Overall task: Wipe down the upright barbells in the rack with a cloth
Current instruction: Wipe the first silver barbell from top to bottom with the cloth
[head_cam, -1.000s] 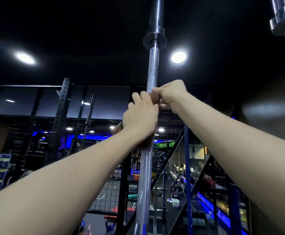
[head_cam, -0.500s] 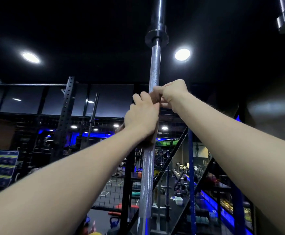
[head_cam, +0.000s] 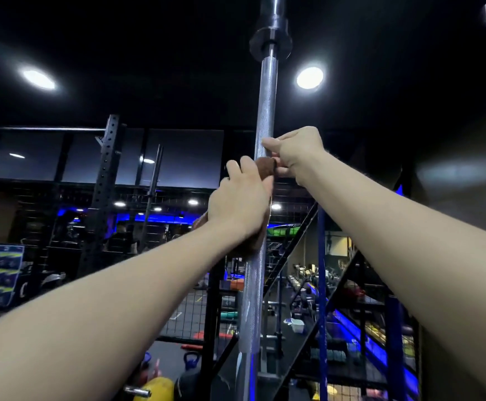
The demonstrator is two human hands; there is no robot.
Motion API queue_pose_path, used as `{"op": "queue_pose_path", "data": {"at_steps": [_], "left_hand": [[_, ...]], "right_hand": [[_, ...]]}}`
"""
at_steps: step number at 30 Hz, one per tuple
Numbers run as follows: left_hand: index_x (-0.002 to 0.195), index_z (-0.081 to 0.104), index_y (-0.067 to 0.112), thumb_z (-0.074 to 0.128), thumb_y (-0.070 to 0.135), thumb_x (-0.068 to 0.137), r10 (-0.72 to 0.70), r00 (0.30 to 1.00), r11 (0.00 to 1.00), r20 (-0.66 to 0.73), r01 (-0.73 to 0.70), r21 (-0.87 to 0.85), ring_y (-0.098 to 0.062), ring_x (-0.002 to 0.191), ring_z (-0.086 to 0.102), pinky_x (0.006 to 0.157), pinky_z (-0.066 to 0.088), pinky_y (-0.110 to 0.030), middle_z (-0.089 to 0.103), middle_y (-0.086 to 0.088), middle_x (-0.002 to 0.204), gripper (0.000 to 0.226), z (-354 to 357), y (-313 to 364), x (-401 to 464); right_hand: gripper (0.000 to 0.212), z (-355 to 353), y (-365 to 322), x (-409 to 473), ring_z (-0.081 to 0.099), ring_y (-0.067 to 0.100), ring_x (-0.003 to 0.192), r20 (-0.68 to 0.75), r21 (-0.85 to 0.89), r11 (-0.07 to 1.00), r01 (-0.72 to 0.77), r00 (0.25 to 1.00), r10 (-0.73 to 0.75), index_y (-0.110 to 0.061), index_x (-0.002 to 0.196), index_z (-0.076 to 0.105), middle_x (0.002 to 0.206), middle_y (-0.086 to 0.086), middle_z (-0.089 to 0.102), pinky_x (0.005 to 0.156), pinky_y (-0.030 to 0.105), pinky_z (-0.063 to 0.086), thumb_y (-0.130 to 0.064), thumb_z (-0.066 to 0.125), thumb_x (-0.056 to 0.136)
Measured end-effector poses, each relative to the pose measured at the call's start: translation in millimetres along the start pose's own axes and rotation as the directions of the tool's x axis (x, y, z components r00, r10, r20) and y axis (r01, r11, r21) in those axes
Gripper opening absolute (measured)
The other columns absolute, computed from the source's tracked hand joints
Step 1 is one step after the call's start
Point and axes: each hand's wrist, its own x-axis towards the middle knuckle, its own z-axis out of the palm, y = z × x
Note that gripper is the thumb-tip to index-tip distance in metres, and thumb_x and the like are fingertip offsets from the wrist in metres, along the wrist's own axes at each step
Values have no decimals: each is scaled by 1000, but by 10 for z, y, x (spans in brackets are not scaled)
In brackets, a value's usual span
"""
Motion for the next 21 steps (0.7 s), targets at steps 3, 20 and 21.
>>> {"op": "queue_pose_path", "data": {"at_steps": [3,20,21], "left_hand": [[119,33,6,36,44,98,-26,1000,1000,-9,26,6,-36,102,56,62,35,-39,40,-13,121,43,50,-63,-220],[123,32,6,37,46,97,-48,997,997,64,44,63,-32,110,49,69,45,-37,33,-13,128,48,137,-56,-734],[123,31,7,35,48,97,-56,994,995,91,48,89,-31,111,49,71,46,-37,33,-13,128,49,141,-86,-821]], "right_hand": [[23,60,55,-21,60,24,68,-28,-13,1000,-1,1000,1,-1,89,65,87,13,66,55,31,56,-18,77,80],[28,20,121,-113,66,32,76,-25,-2,1000,28,999,-28,-9,61,58,91,25,70,75,53,58,-16,76,81],[27,30,104,-131,67,34,76,-24,-6,999,39,999,-40,-9,62,57,93,26,69,73,53,58,-15,75,81]]}}
